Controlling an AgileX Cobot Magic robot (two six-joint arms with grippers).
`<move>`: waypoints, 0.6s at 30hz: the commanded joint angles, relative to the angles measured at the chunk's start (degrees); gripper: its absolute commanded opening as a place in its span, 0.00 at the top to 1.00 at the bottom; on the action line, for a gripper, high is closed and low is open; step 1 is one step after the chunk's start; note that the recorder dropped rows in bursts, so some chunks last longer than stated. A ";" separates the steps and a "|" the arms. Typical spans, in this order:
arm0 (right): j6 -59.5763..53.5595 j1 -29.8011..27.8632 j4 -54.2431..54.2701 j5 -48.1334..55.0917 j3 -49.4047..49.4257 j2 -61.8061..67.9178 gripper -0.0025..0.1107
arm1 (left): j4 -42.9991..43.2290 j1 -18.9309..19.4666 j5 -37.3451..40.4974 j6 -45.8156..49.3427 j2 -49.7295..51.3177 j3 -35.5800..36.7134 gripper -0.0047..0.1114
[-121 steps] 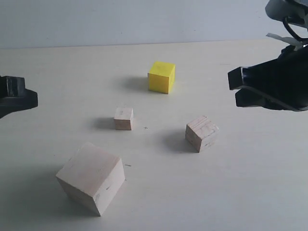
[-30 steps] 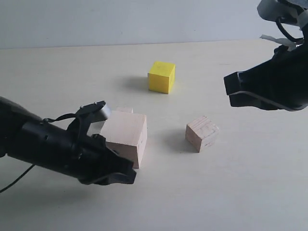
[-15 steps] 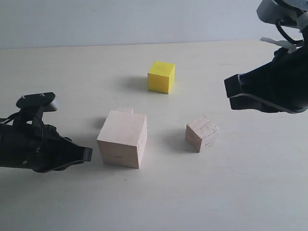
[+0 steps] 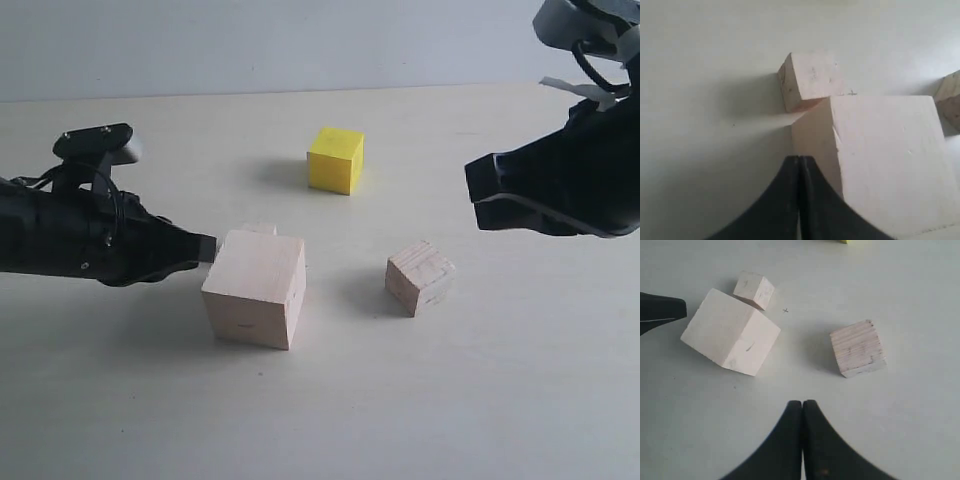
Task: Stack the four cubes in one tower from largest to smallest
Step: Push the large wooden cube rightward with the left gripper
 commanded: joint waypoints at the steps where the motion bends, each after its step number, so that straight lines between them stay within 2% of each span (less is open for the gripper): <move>1: 0.00 0.24 0.23 1.38 -0.37 -0.42 0.98 | -0.10 0.15 1.25 0.28 2.56 -0.62 0.96; 7: 0.00 0.24 0.11 1.71 -0.37 -1.59 0.98 | -0.10 0.15 1.27 0.28 4.36 -0.62 0.96; 11: 0.00 0.24 -0.01 1.60 -0.37 -2.75 0.98 | -0.52 0.15 5.17 0.28 5.24 -0.62 0.96; 18: 0.00 0.24 -0.01 1.72 -0.37 -3.47 0.98 | -4.96 -1.39 6.85 2.50 6.95 -0.62 0.96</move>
